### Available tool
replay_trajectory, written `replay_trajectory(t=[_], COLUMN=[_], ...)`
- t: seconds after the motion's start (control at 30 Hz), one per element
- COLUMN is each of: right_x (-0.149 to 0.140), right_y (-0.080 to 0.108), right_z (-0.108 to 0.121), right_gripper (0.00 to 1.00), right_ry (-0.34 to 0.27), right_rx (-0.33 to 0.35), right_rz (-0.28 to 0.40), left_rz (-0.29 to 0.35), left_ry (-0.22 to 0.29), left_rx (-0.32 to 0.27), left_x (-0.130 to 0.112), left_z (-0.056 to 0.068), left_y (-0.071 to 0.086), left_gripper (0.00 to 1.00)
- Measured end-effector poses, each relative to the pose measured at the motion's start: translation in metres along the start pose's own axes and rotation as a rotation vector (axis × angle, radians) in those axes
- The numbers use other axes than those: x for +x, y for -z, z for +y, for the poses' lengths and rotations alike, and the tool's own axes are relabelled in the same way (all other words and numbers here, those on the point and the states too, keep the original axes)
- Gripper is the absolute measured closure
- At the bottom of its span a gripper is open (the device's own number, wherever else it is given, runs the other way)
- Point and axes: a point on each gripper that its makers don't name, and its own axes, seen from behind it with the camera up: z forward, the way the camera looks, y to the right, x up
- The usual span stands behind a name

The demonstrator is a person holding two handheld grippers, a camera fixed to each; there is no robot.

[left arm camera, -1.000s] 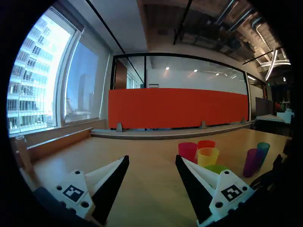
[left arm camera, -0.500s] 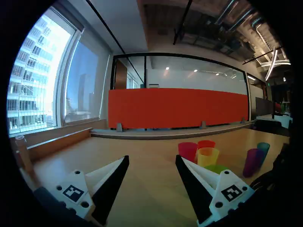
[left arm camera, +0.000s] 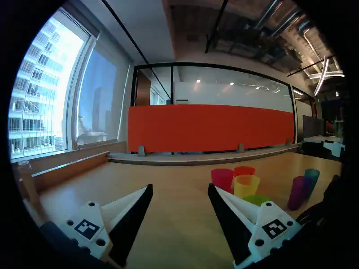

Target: Pour water

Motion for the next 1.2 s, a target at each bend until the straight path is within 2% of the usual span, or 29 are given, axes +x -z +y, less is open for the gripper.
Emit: replay_trajectory(t=[0.37,0.7,1.2], right_x=[-0.016,-0.027,-0.024], right_y=[-0.002,-0.003,-0.003], right_z=[0.0,0.005,0.009], right_gripper=[0.0,0.0,0.0], right_ry=[0.032,0.012,0.012], right_rx=[-0.012,-0.026,-0.03], right_rz=[-0.033,-0.069,-0.069], left_rz=[0.0,0.0,0.0], left_ry=[0.0,0.0,0.0], left_rx=[0.0,0.0,0.0], left_x=[0.0,-0.001,0.0], left_z=[0.0,-0.001,0.0], left_y=[0.001,0.0,0.0], left_gripper=[0.09,0.09,0.09])
